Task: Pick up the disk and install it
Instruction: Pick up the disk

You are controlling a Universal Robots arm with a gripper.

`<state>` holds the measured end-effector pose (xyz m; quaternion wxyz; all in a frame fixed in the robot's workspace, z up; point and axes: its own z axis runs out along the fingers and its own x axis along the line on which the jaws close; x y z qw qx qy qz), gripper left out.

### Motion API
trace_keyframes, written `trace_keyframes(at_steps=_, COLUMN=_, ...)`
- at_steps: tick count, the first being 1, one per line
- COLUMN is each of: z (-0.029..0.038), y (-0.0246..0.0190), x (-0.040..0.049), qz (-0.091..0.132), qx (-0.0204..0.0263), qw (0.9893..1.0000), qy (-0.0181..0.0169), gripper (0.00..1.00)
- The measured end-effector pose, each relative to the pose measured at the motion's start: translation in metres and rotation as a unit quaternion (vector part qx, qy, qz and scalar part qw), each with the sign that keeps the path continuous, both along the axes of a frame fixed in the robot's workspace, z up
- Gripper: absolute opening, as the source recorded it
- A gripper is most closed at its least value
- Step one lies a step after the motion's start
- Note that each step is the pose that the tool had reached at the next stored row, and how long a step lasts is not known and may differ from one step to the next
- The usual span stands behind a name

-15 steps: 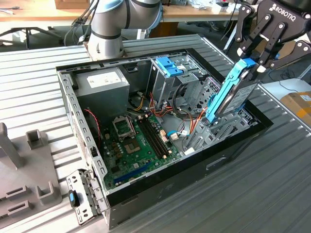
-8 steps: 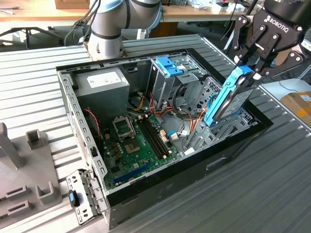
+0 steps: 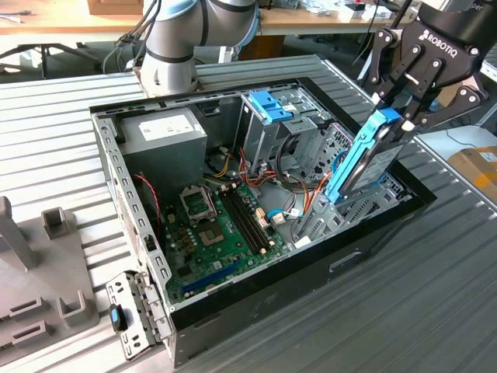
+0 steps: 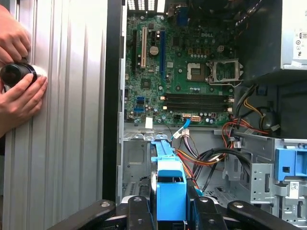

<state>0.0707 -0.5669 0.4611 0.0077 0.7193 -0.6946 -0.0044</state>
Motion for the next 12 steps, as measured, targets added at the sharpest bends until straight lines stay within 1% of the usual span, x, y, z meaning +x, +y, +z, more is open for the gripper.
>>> trace_keyframes(at_steps=8, z=-0.0008, y=0.0008, x=0.0, qz=0.0, qx=0.0001, qw=1.0, qy=0.0, gripper=0.36)
trace_keyframes(at_steps=10, z=-0.001, y=0.0012, x=0.0, qz=0.0, qx=0.0005, qw=1.0, qy=0.0, gripper=0.36)
trace_keyframes(at_steps=12, z=-0.0015, y=0.0024, x=0.0, qz=0.0, qx=0.0019, qw=1.0, qy=0.0, gripper=0.36)
